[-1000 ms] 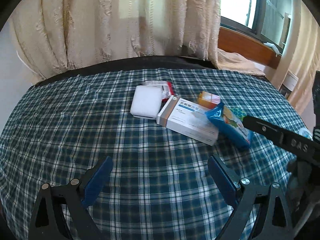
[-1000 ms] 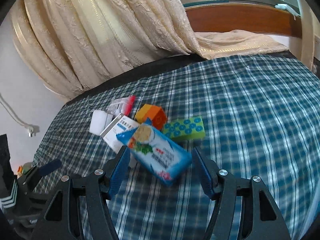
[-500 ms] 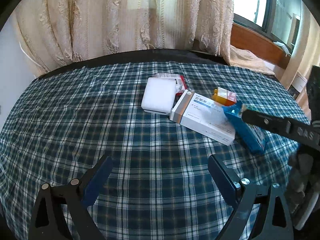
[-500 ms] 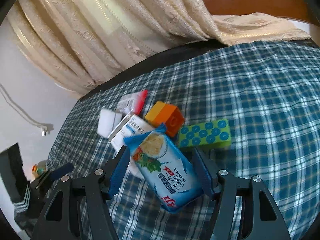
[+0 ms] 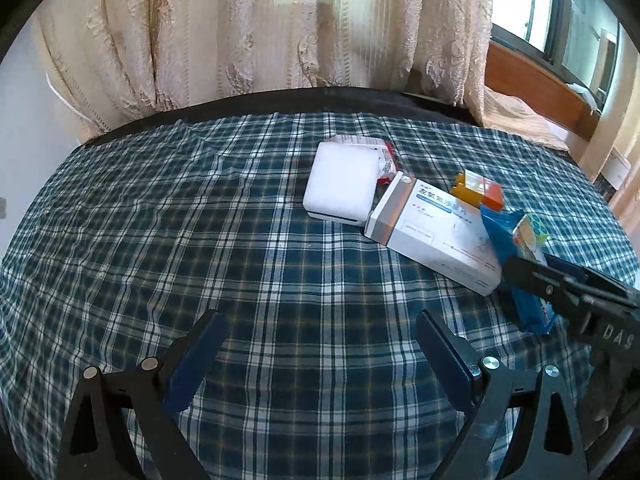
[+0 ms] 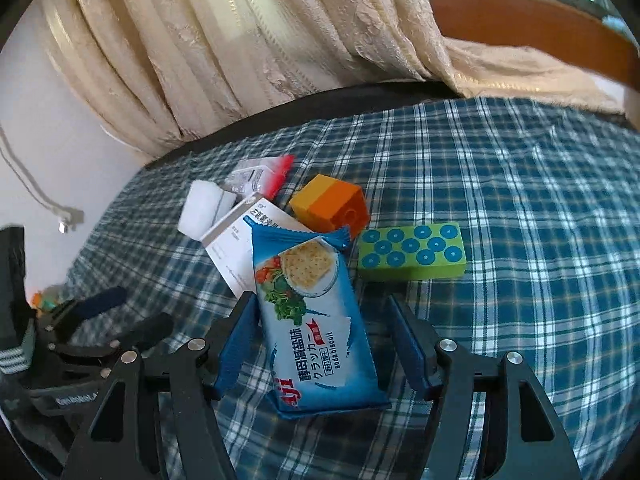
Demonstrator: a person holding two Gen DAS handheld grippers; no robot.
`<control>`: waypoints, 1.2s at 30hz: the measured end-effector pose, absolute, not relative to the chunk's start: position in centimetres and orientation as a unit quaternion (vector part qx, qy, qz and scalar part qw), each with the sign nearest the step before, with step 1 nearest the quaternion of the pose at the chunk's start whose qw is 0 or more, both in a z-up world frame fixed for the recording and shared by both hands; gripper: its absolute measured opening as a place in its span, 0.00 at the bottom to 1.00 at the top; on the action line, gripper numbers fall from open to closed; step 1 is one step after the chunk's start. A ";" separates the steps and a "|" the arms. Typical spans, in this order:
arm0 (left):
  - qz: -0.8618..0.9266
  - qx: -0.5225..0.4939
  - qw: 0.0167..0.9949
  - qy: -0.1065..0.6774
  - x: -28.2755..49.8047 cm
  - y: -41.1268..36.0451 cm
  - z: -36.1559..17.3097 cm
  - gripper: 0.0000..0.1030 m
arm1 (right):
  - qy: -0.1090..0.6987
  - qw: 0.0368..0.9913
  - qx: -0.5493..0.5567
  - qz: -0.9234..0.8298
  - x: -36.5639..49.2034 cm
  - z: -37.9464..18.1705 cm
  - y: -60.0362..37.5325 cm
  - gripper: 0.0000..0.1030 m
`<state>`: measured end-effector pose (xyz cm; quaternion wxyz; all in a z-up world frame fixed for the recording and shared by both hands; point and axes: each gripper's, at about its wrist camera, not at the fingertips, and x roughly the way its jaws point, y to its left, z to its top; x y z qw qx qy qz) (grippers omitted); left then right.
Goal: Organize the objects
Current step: 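Grasp the cracker packet with the right gripper while the left grasps the white sponge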
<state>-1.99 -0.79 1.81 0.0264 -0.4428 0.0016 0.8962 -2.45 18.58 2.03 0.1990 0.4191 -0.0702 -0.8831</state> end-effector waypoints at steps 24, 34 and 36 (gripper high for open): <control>0.901 -0.432 -0.015 0.020 -5.6 0.4 3.5 0.95 | -0.085 0.152 0.411 -0.895 -2.3 2.7 20.3 0.41; 0.910 -0.414 -0.034 0.015 -9.7 0.6 3.6 0.95 | -0.081 0.156 0.412 -0.894 -2.2 2.8 20.0 0.41; 0.908 -0.418 -0.033 0.012 -10.2 0.5 3.3 0.95 | -0.081 0.157 0.412 -0.894 -2.3 2.8 19.9 0.41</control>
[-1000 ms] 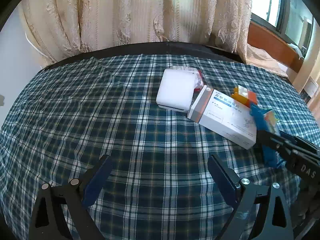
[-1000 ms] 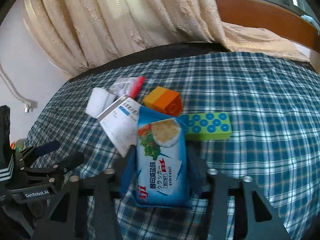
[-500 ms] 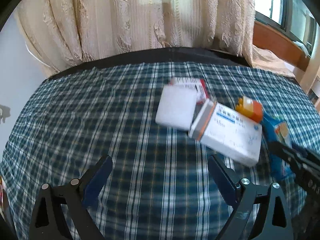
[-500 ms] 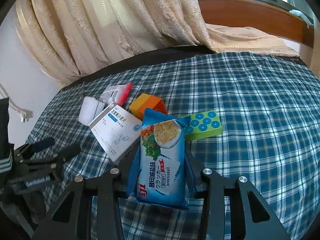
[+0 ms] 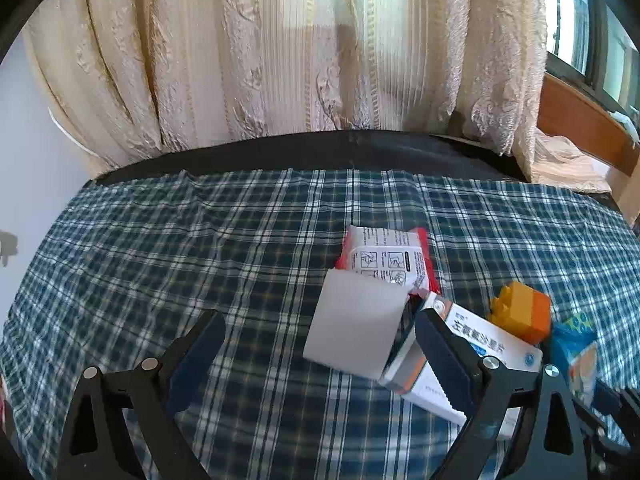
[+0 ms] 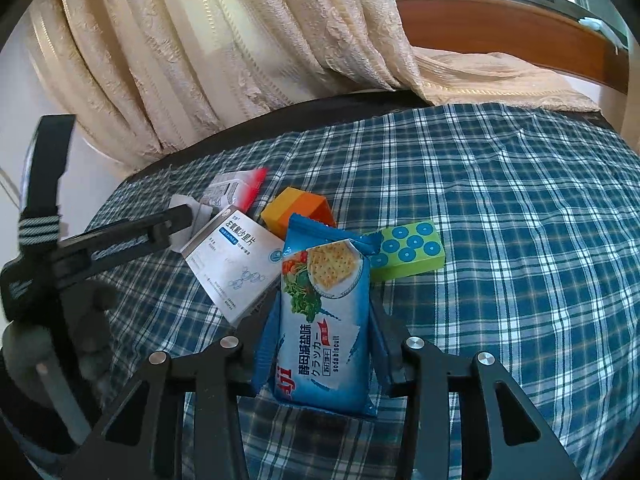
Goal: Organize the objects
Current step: 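Grasp the cracker packet with the right gripper while the left grasps the white sponge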
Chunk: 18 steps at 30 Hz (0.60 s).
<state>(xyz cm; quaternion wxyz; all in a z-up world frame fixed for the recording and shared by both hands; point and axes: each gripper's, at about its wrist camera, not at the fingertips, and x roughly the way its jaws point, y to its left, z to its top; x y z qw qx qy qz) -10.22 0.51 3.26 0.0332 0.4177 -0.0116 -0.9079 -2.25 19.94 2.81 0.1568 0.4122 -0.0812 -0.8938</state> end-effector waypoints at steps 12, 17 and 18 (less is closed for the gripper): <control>-0.901 0.433 0.008 0.006 -11.3 0.2 1.6 0.59 | -0.083 0.155 0.418 -0.891 -2.5 2.5 19.9 0.42; -0.904 0.428 0.000 -0.004 -10.6 0.5 2.2 0.45 | -0.074 0.156 0.422 -0.890 -2.6 2.3 19.7 0.42; -0.906 0.424 0.001 -0.004 -10.3 0.5 2.5 0.45 | -0.074 0.156 0.422 -0.890 -2.6 2.3 19.7 0.42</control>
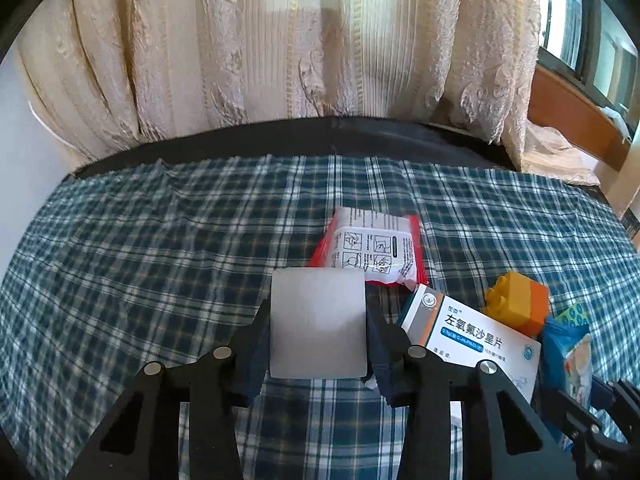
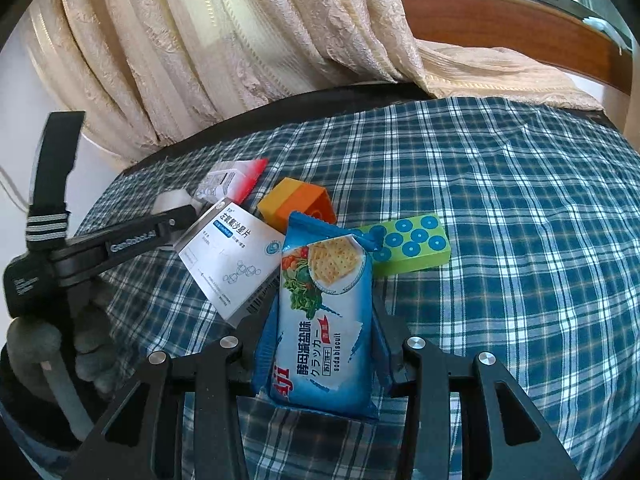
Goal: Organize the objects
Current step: 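Grasp the cracker packet with the right gripper while the left grasps the white sponge, then lift the cracker packet and white sponge and carry both over the clear bowl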
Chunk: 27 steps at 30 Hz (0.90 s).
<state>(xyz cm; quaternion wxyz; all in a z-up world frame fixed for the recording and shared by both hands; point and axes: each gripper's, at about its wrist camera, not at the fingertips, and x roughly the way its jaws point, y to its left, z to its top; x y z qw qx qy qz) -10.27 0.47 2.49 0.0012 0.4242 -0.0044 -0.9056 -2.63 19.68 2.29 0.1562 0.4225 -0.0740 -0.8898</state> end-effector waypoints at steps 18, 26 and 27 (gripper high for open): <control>-0.919 0.393 0.003 0.029 -3.0 -0.2 4.9 0.45 | -0.116 0.161 0.400 -0.895 -1.9 3.5 20.8 0.39; -0.924 0.381 -0.017 0.038 -2.6 0.7 4.9 0.45 | -0.130 0.142 0.384 -0.903 -2.0 4.2 22.0 0.39; -0.925 0.377 -0.016 0.040 -2.5 0.5 5.0 0.45 | -0.133 0.138 0.383 -0.904 -2.0 4.2 22.2 0.39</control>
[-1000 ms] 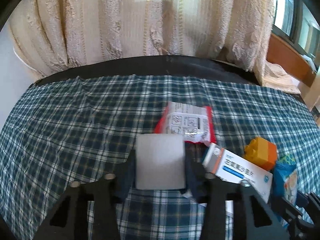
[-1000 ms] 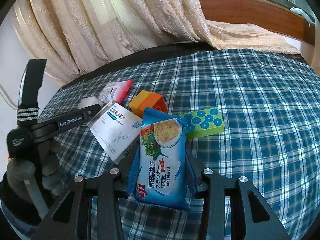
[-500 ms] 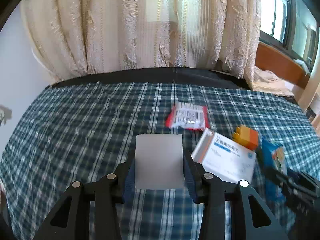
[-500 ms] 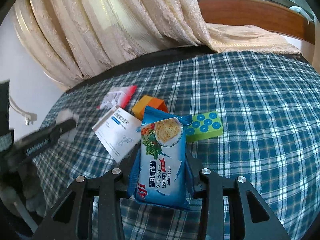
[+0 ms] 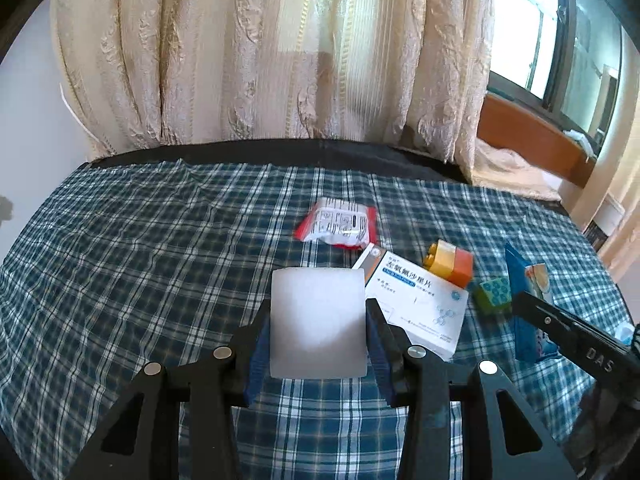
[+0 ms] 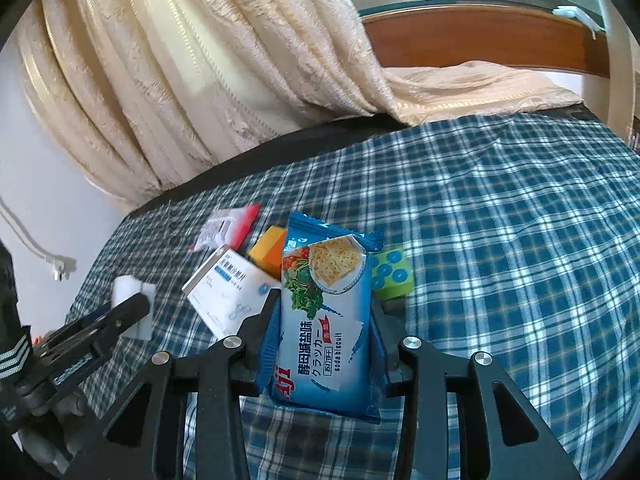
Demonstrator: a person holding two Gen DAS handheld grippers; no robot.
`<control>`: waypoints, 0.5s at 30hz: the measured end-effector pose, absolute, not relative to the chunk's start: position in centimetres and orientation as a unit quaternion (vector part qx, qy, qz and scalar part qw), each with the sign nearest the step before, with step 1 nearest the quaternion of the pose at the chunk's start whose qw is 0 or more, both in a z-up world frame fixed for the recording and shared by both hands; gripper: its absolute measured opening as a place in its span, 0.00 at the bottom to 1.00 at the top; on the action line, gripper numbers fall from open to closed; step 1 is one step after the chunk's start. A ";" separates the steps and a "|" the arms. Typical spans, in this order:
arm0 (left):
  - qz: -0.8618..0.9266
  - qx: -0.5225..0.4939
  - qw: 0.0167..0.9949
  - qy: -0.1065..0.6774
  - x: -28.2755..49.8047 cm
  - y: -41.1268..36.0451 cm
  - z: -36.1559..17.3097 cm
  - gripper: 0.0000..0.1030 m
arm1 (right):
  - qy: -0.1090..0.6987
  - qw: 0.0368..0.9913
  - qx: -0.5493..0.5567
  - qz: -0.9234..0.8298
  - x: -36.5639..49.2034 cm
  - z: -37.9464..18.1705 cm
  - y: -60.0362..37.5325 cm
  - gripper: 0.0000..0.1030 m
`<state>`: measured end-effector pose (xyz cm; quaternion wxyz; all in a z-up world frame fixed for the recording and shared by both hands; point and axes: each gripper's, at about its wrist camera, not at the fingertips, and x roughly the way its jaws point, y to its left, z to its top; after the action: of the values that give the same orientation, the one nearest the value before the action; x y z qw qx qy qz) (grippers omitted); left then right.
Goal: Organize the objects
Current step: 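Lift the cracker packet and white sponge and carry both over the clear bowl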
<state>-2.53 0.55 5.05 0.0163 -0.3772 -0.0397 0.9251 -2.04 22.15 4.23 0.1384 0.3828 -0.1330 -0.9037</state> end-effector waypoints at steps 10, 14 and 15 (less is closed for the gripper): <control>0.931 -0.358 -0.009 -0.070 -2.2 -1.7 6.1 0.45 | -0.136 0.132 0.381 -0.905 -2.5 3.8 22.4 0.39; 0.932 -0.356 -0.019 -0.067 -2.1 -1.8 6.0 0.45 | -0.139 0.133 0.372 -0.908 -2.1 4.4 22.4 0.39; 0.932 -0.355 -0.019 -0.066 -2.0 -1.8 6.0 0.45 | -0.140 0.134 0.366 -0.910 -1.9 4.7 22.5 0.39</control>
<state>-2.01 -1.75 5.98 -0.0195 -0.3551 -0.0661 0.9323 -1.87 22.50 4.72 0.1340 0.3662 -0.1400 -0.9101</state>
